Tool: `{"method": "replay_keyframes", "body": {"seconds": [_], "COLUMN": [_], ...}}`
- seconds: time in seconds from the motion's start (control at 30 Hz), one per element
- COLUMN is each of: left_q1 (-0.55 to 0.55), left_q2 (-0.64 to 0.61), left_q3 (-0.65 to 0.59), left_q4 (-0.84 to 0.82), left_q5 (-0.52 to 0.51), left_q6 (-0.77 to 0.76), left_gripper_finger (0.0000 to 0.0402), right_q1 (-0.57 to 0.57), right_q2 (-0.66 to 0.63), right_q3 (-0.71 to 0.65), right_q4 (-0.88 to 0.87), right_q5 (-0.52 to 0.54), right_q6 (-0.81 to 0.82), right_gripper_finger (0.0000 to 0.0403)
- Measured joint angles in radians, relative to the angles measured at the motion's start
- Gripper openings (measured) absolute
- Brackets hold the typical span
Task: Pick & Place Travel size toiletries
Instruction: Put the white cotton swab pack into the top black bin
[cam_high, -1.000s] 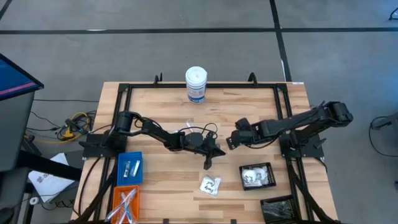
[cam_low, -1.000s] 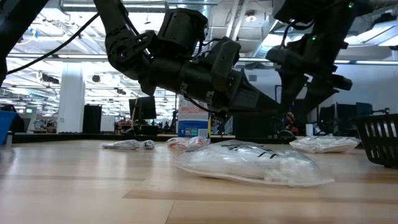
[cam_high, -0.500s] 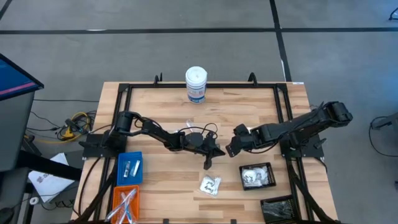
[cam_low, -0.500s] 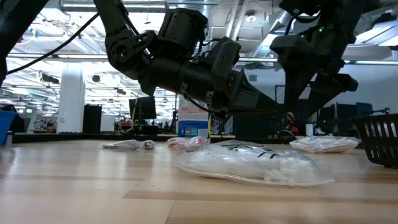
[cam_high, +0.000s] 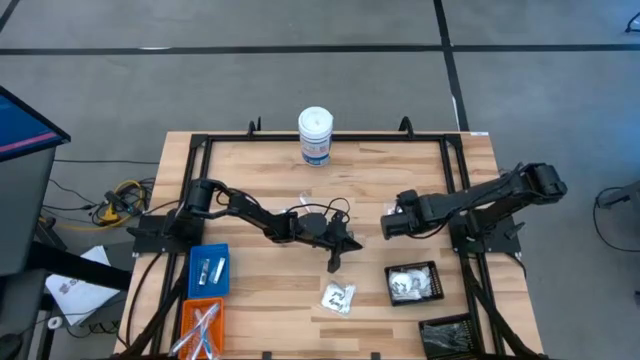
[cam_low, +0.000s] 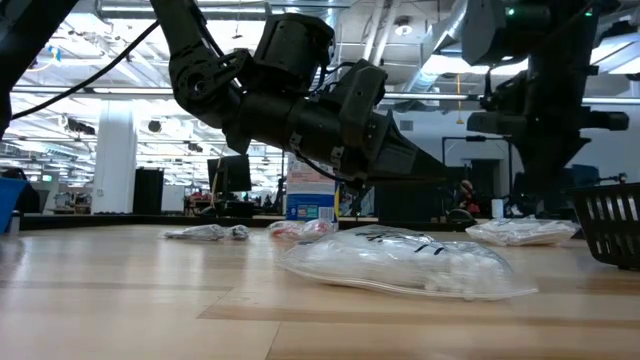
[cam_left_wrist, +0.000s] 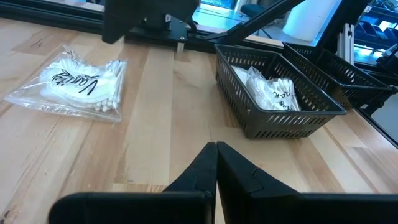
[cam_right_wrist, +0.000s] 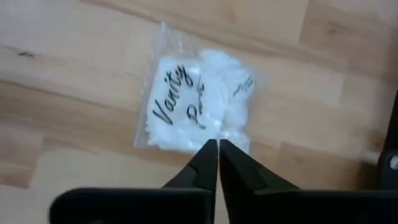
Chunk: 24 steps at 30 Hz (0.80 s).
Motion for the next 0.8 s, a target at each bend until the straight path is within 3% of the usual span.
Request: {"method": "replay_keyframes", "body": {"seconds": [0.2, 0.4, 0.5, 0.8], "left_q1": [-0.003, -0.003, -0.003, -0.003], "left_q2": [0.0, 0.0, 0.0, 0.0], "left_q3": [0.0, 0.0, 0.0, 0.0], "left_q4": [0.0, 0.0, 0.0, 0.0], "left_q5": [0.0, 0.0, 0.0, 0.0], "left_q6": [0.0, 0.003, 0.004, 0.004], "left_gripper_finger": [0.0001, 0.0001, 0.0001, 0.0001], "right_q1": [-0.037, -0.038, -0.038, -0.033], "right_q2": [0.015, 0.016, 0.016, 0.016], "right_q3": [0.0, 0.0, -0.001, -0.016], "right_q4": [0.004, -0.054, -0.078, 0.143], "right_q5": [0.005, 0.005, 0.026, 0.031], "right_q6": [-0.026, -0.017, 0.005, -0.135], "right_gripper_finger": [0.0047, 0.0007, 0.0015, 0.007]}}
